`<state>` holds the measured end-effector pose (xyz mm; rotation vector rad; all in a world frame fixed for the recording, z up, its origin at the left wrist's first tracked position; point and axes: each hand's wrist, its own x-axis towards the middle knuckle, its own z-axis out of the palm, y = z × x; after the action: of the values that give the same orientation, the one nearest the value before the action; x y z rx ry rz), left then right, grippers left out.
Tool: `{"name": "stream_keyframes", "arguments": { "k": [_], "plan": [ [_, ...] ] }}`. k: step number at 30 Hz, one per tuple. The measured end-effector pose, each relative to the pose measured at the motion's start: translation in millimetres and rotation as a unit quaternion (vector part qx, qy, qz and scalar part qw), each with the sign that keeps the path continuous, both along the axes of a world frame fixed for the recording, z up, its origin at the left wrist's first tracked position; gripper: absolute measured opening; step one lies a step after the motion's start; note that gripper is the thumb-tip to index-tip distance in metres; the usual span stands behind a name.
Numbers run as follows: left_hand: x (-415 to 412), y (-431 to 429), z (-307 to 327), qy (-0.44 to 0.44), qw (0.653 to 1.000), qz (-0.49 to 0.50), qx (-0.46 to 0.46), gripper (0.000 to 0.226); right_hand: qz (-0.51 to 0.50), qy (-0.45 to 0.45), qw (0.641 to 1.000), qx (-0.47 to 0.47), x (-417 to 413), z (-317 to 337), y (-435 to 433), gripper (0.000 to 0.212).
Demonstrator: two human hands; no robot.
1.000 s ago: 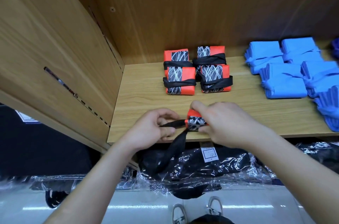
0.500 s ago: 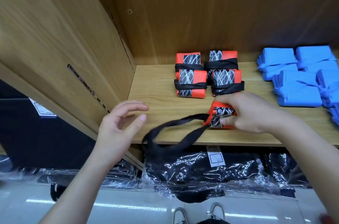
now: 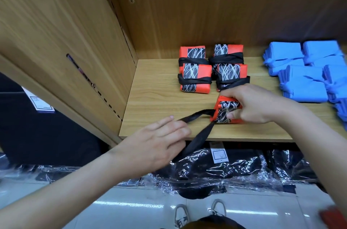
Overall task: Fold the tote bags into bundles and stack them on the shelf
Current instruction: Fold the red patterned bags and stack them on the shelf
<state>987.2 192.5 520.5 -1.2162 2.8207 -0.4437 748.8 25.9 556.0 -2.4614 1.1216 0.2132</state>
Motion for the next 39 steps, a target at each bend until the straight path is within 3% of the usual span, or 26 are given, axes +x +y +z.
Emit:
{"name": "stream_keyframes", "arguments": {
  "k": [3, 5, 7, 10, 13, 15, 18, 19, 21, 23, 24, 29, 32, 36, 39],
  "plan": [
    [-3, -1, -2, 0.107, 0.992, -0.018, 0.067, 0.015, -0.002, 0.009, 1.000, -0.003, 1, -1, -3, 0.029],
    [-7, 1, 2, 0.236, 0.962, 0.035, 0.131, 0.023, -0.001, 0.025, 1.000, -0.016, 3, -3, -6, 0.038],
    [-15, 2, 13, 0.380, 0.884, 0.128, 0.241, 0.034, -0.004, 0.036, 0.999, -0.019, 4, -4, -6, 0.047],
    [-20, 1, 45, 0.516, 0.725, 0.224, 0.396, 0.033, -0.003, 0.049, 0.998, -0.032, 9, -2, -3, 0.058],
    [-14, -7, 58, 0.662, 0.617, 0.189, 0.381, 0.039, 0.012, 0.036, 0.999, -0.039, 14, 2, 5, 0.059],
    [-15, -14, 59, 0.757, 0.535, 0.125, 0.355, 0.021, 0.029, 0.019, 0.999, -0.041, 18, 4, 14, 0.068],
    [-14, -30, 58, 0.844, 0.393, 0.095, 0.353, 0.043, 0.050, -0.022, 0.997, -0.056, 26, 13, 26, 0.096],
    [-14, -34, 58, 0.858, 0.359, 0.086, 0.357, 0.047, 0.056, -0.039, 0.996, -0.064, 28, 17, 30, 0.102],
    [-14, -41, 60, 0.870, 0.323, 0.062, 0.366, 0.050, 0.076, -0.072, 0.990, -0.093, 31, 25, 37, 0.109],
    [-12, -47, 59, 0.878, 0.316, 0.068, 0.353, 0.058, 0.095, -0.094, 0.984, -0.119, 32, 31, 42, 0.113],
    [-12, -49, 58, 0.877, 0.333, 0.078, 0.337, 0.060, 0.105, -0.097, 0.982, -0.127, 33, 33, 43, 0.113],
    [-17, -55, 48, 0.786, 0.539, 0.154, 0.261, 0.074, 0.146, -0.055, 0.978, -0.138, 37, 28, 43, 0.098],
    [-23, -56, 50, 0.724, 0.607, 0.169, 0.281, 0.074, 0.125, -0.083, 0.988, -0.025, 42, 22, 33, 0.075],
    [-18, -52, 45, 0.679, 0.616, 0.231, 0.327, 0.078, 0.099, -0.083, 0.990, 0.059, 41, 8, 27, 0.067],
    [-4, -42, 43, 0.654, 0.624, 0.295, 0.309, 0.046, 0.111, -0.050, 0.991, 0.063, 34, 5, 27, 0.054]
  ]
}}
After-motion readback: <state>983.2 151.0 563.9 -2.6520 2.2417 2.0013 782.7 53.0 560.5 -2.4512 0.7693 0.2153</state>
